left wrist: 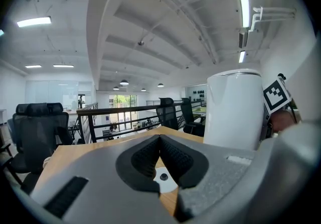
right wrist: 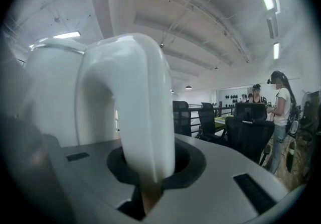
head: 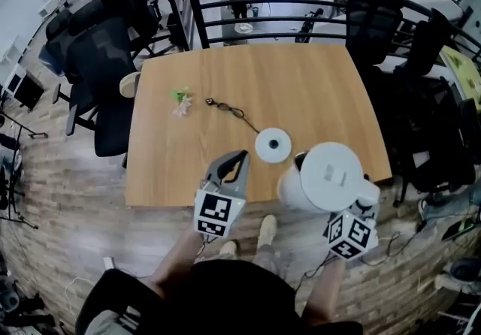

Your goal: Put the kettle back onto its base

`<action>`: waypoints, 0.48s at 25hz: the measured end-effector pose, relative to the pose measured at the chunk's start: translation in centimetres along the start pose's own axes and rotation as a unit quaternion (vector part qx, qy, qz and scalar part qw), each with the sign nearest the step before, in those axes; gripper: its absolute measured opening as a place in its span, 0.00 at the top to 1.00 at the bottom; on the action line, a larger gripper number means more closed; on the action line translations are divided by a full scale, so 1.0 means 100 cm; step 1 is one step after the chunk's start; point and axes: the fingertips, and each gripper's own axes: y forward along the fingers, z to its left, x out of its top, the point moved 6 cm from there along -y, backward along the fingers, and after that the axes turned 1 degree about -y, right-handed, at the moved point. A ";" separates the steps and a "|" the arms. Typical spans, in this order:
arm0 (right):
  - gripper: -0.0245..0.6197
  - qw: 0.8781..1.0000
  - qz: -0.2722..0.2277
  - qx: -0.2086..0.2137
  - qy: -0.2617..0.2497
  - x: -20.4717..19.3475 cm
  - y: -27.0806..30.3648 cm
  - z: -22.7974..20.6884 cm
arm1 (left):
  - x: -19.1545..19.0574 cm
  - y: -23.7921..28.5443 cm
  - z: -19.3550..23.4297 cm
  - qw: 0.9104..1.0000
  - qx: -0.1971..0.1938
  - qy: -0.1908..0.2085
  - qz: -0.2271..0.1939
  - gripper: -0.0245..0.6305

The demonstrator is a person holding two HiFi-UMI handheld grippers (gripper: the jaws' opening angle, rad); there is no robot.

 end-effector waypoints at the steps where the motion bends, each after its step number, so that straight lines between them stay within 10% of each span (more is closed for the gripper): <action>1: 0.89 1.000 0.000 0.005 0.000 0.000 0.009 0.000 | -0.001 0.005 0.002 1.000 0.005 -0.002 0.002 0.96; 12: 0.89 0.998 -0.005 0.055 -0.008 -0.006 0.095 0.008 | -0.013 0.047 0.021 0.998 0.064 -0.021 0.020 0.96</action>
